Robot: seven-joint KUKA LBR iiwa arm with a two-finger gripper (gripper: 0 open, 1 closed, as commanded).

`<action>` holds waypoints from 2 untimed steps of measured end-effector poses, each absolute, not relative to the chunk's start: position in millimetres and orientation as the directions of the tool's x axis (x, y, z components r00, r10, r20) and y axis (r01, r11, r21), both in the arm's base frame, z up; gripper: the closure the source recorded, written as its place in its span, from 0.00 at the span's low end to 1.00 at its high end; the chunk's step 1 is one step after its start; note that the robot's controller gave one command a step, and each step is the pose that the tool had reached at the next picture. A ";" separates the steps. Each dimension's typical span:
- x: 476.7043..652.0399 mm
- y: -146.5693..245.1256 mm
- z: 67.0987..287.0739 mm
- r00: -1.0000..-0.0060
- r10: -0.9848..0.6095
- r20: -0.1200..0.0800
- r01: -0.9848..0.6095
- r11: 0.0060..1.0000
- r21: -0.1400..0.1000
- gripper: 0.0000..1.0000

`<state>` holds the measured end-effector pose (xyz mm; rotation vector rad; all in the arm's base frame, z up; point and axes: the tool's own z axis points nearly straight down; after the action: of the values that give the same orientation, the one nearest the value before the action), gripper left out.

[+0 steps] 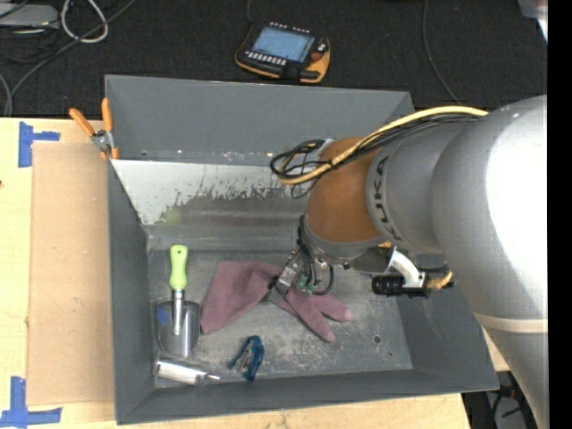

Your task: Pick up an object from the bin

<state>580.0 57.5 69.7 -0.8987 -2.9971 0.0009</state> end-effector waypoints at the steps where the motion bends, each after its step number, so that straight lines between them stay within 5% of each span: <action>1: 580.0 57.5 69.7 -0.835 0.550 0.012 0.550 0.835 -0.004 1.00; 2: 576.7 56.8 84.4 -0.835 0.549 0.020 0.549 0.836 -0.011 1.00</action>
Offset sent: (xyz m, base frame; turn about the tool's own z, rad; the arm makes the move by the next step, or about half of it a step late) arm -0.0001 -0.0001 0.0764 -0.0001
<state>576.7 56.8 84.4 -0.8944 -2.9885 0.0074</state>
